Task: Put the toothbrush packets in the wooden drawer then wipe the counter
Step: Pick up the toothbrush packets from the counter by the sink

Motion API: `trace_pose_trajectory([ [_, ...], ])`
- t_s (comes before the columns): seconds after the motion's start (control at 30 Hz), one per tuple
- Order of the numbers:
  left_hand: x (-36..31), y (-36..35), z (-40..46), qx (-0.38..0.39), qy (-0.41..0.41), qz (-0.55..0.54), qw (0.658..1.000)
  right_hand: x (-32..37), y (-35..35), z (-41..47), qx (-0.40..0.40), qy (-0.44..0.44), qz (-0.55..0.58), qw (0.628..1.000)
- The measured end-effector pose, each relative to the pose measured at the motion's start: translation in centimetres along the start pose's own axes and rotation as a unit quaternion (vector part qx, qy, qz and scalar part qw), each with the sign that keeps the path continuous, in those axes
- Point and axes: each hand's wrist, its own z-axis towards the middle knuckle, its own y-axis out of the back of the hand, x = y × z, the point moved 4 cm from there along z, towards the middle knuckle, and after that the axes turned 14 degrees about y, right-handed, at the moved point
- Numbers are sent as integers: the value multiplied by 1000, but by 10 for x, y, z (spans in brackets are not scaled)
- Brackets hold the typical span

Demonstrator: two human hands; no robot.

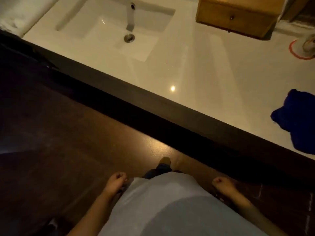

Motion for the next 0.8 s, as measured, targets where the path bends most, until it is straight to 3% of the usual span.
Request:
trace_pose_trajectory([
  [0.1,28,14,3,-20,29,-41,999,11,-1,27,7,32,-102,994],
  [0.2,62,30,1,-43,40,-90,994,39,-12,46,64,51,-171,982],
  [0.47,133,71,13,-70,51,-233,968,141,-77,50,151,153,-213,953],
  [0.63,159,111,32,-41,71,-260,962,176,-134,51,140,170,-229,948],
  [0.8,157,203,65,-35,88,-219,971,191,-200,37,91,154,-229,957],
])
